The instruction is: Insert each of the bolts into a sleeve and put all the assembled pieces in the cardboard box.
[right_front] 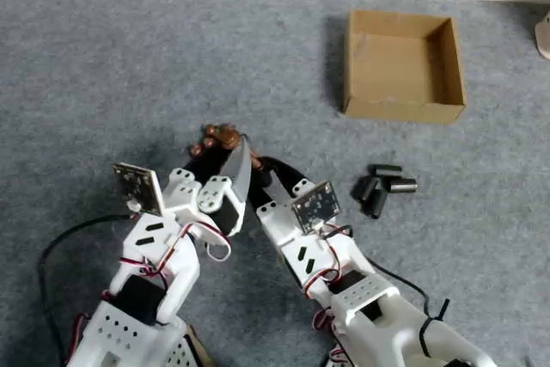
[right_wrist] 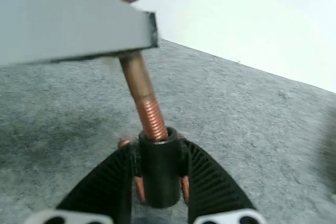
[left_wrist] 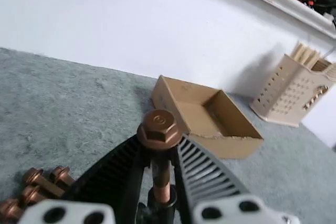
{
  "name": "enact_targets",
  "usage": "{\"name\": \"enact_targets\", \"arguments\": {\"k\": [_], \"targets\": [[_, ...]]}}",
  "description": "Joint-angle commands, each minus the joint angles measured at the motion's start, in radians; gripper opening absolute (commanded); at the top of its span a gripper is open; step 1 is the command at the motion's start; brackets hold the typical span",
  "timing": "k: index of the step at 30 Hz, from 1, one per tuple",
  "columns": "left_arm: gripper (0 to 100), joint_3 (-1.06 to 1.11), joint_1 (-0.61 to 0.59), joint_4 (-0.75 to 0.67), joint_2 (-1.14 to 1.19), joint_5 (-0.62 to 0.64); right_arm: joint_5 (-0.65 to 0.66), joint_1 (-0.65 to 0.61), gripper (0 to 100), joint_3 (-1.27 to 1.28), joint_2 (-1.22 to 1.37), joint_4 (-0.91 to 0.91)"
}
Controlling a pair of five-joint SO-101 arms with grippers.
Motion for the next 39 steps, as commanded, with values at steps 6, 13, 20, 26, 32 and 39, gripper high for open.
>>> {"name": "enact_targets", "arguments": {"k": [6,13,20,26,32,39], "targets": [[38,0.099,0.024,0.02,0.002,-0.12,0.006,0.041,0.4,0.11,-0.016,-0.028],[45,0.088,0.016,0.075,-0.001,-0.061,0.006,0.042,0.4,0.11,-0.016,-0.028],[45,0.088,0.015,0.074,-0.002,-0.064,0.003,0.044,0.4,0.107,-0.016,-0.028],[45,0.097,0.015,0.077,-0.002,-0.068,0.002,0.054,0.4,0.111,-0.005,-0.113],[45,0.097,0.015,0.077,-0.002,-0.064,0.002,0.056,0.4,0.111,-0.008,-0.094],[45,0.097,0.015,0.077,-0.002,-0.066,0.0,0.061,0.4,0.111,-0.007,-0.096]]}}
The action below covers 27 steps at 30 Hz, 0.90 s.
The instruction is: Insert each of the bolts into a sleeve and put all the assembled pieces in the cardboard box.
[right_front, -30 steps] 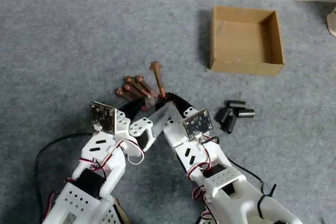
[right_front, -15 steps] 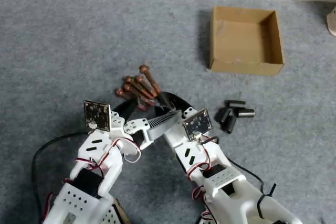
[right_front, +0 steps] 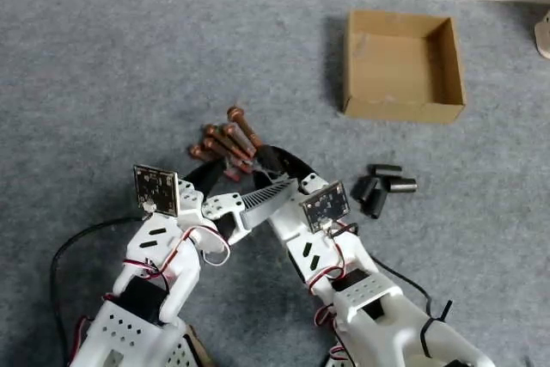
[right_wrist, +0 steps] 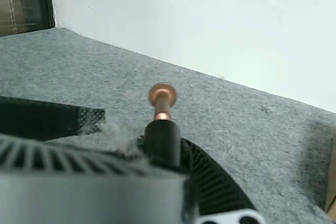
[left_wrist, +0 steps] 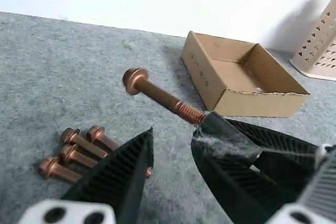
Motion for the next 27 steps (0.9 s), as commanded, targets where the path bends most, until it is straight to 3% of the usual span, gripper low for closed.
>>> {"name": "enact_targets", "arguments": {"k": [1,11,27], "targets": [[45,-0.004,0.013,0.012,0.001,0.005,0.0,0.028,0.4,0.111,-0.01,-0.027],[45,-0.013,-0.094,0.012,0.001,0.006,0.0,0.042,0.4,0.111,-0.008,-0.027],[45,-0.007,-0.094,0.012,0.001,0.008,0.002,0.044,0.4,0.111,-0.008,-0.024]]}}
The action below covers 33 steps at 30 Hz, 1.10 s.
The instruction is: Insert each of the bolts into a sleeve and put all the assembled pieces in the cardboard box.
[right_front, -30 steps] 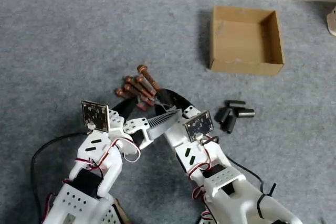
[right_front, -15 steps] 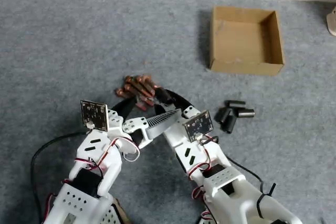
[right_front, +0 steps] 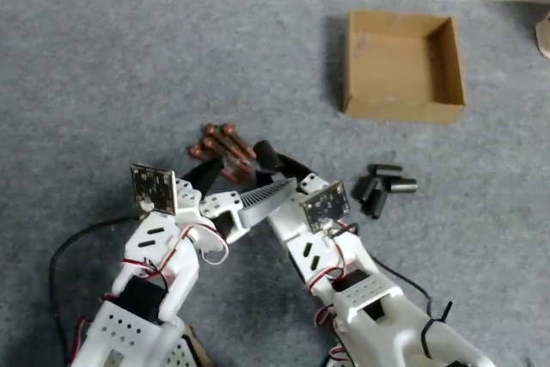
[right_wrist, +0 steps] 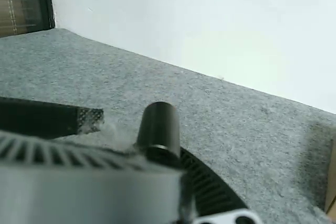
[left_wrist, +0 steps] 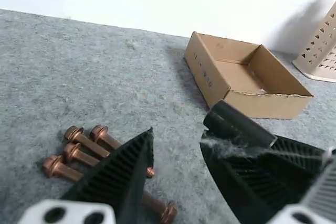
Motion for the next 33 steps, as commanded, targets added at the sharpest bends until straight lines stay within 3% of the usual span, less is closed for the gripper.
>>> {"name": "enact_targets", "arguments": {"k": [1,6,13,19,24,30,33], "targets": [[45,-0.004,-0.016,0.012,0.001,0.008,0.003,0.038,0.4,0.111,-0.008,-0.022],[45,-0.004,-0.019,0.011,0.001,0.008,0.023,0.038,0.4,0.11,-0.007,0.061],[45,-0.013,-0.124,0.009,0.001,0.008,0.296,0.048,0.4,0.107,-0.008,0.418],[45,-0.076,-0.17,0.025,0.001,0.005,0.301,0.081,0.4,0.104,-0.018,0.576],[45,-0.145,-0.171,0.278,0.001,0.006,0.301,0.225,0.4,0.019,-0.018,0.73],[45,-0.223,-0.171,0.539,0.001,0.008,0.298,0.28,0.4,-0.229,-0.018,1.234],[45,-0.242,-0.171,0.623,0.001,0.008,0.192,0.278,0.4,-0.406,-0.018,1.489]]}}
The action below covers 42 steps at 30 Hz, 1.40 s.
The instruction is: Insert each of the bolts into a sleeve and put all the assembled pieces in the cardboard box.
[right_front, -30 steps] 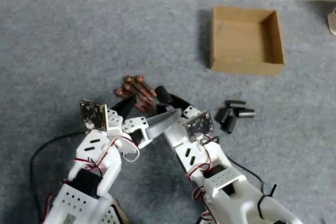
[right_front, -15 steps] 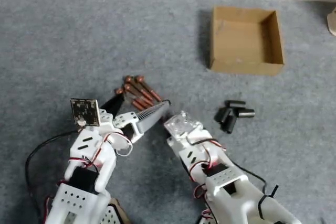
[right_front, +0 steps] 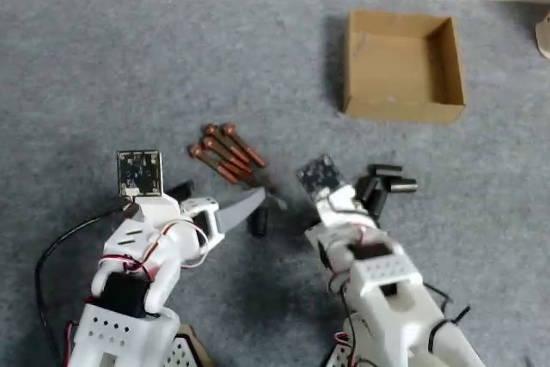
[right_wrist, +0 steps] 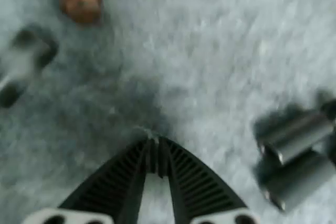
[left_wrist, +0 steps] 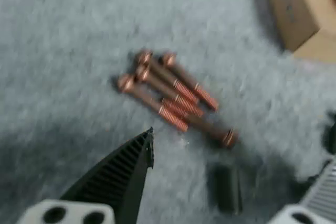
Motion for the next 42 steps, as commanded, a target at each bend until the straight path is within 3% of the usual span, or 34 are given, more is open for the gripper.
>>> {"name": "enact_targets", "arguments": {"k": [1,6,12,16,19,22,29,33,42], "targets": [[45,-0.062,-0.013,0.08,-0.013,0.009,-0.109,0.018,0.5,-0.228,-0.012,0.323],[45,-0.051,-0.122,0.089,-0.013,0.009,-0.233,-0.001,0.5,-0.429,-0.004,0.394],[45,-0.051,-0.289,0.089,-0.013,0.011,-0.442,-0.145,0.5,-0.446,-0.001,0.392],[45,-0.051,-0.308,0.091,-0.013,0.043,-0.614,-0.225,1.9,-0.453,-0.001,0.343],[45,-0.051,-0.311,0.092,-0.013,0.078,-0.681,-0.272,9.0,-0.449,-0.001,0.263],[45,-0.051,-0.34,0.087,-0.013,0.086,-0.72,-0.325,13.9,-0.449,0.001,0.251],[45,-0.051,-0.473,0.028,-0.004,0.087,-0.729,-0.361,13.9,-0.455,0.019,0.309],[45,-0.051,-0.472,0.028,-0.004,0.087,-0.841,-0.361,14.2,-0.526,0.157,0.447],[45,-0.051,-0.472,0.028,-0.004,0.087,-0.855,-0.38,14.2,-0.762,0.43,0.49]]}}
